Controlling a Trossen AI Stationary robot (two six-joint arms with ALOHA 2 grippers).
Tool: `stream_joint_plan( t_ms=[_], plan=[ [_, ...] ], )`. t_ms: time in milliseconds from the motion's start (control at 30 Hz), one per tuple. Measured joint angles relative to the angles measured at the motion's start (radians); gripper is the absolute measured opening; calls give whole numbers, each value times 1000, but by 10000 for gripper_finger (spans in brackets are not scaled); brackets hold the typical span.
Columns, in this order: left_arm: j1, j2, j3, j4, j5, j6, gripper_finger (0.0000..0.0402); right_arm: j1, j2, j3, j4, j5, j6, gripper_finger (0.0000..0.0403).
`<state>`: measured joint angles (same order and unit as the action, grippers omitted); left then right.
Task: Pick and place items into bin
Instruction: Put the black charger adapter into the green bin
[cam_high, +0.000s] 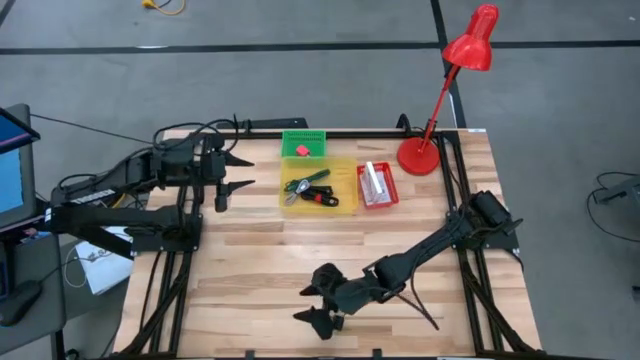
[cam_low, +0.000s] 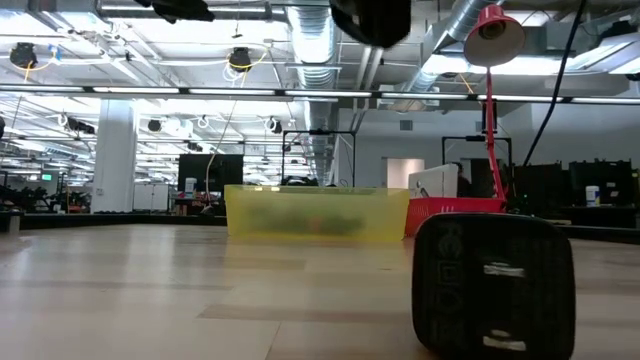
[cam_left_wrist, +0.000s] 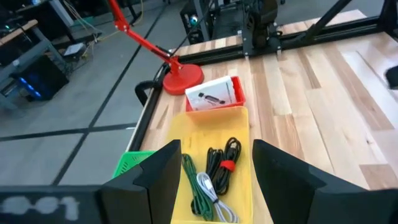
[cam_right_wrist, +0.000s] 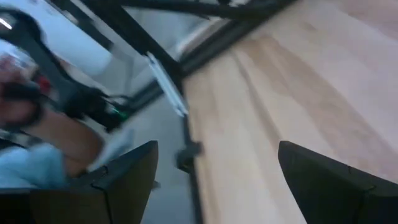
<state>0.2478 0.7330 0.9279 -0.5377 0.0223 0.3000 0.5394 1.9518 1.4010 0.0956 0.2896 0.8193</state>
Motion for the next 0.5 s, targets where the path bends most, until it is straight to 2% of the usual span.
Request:
stream_joint_plan(
  t_ms=[233,500],
  plan=[
    [0,0,0,8,27,1,188,34,-2,1,-267,103,-16,326],
    [0,0,0,6,27,-17,188,104,0,2,-442,134,105,326]
  ],
)
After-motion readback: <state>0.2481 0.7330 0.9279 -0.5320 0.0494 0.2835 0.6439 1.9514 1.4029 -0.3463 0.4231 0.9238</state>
